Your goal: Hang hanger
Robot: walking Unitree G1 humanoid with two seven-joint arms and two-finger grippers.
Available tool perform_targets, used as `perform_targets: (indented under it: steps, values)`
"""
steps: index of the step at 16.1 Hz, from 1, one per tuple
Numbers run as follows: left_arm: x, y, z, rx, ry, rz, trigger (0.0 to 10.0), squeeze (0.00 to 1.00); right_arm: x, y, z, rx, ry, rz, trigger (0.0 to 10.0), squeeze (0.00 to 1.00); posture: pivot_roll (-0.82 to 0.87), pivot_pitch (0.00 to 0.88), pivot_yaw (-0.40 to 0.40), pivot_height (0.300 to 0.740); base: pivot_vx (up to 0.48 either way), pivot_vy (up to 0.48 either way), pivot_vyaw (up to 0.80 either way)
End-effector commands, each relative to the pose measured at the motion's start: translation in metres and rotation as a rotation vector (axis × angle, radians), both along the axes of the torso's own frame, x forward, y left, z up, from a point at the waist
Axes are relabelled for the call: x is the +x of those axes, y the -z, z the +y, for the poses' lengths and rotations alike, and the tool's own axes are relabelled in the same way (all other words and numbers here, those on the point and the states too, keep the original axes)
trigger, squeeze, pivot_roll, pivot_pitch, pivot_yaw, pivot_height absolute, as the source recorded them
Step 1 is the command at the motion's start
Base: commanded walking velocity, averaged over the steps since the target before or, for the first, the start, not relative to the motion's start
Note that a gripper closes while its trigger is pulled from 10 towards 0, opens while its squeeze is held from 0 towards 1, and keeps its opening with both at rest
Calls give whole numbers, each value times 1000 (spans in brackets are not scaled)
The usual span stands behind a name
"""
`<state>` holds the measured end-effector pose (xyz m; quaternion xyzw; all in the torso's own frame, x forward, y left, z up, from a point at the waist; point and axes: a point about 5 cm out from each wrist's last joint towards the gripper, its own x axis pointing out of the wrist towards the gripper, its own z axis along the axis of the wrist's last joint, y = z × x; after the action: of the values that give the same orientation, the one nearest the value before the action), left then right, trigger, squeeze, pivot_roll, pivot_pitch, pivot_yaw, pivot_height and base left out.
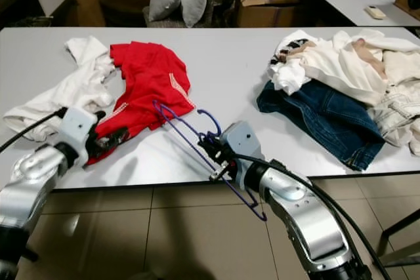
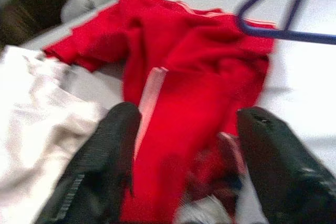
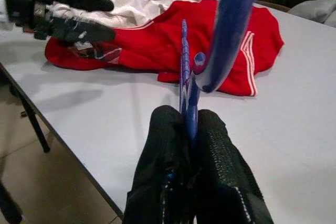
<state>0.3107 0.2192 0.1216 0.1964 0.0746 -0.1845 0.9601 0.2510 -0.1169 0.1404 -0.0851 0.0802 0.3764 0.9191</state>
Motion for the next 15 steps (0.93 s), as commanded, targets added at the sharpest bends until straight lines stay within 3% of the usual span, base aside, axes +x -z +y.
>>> perform_targets:
  steps: [1, 5, 6, 7, 8, 10, 15]
  values:
    - [4, -1, 2, 33, -15, -14, 0, 0, -1, -5, -1, -5, 15, -25, 10000, 0, -43, 0, 64, 740, 0, 0, 0]
    - [8, 5, 15, 88, -75, 3, 0, 0, -4, -4, 0, -2, 17, -20, 10000, 0, -40, 0, 75, 740, 0, 0, 0]
    - [5, 12, 11, 11, -23, 65, 0, 0, -4, -2, 1, -6, 16, -13, 10000, 0, -40, 0, 81, 740, 0, 0, 0]
    - [4, 13, 10, -11, -4, 78, 0, 0, -5, -1, 2, -6, 14, -11, 10000, 0, -40, 0, 83, 740, 0, 0, 0]
    - [3, 13, 5, -157, 20, 93, 0, 0, -7, 0, 2, -7, 13, -7, 10000, 0, -44, 0, 91, 740, 0, 0, 0]
    - [4, 14, 6, -190, 33, 104, 0, 0, -7, 0, 1, -8, 20, -5, 10000, 0, -46, 0, 96, 740, 0, 0, 0]
    - [12, 27, 24, 71, 0, 175, 0, 0, -3, -3, 0, -12, 36, -27, 10000, 0, -58, 0, 116, 740, 0, 0, 0]
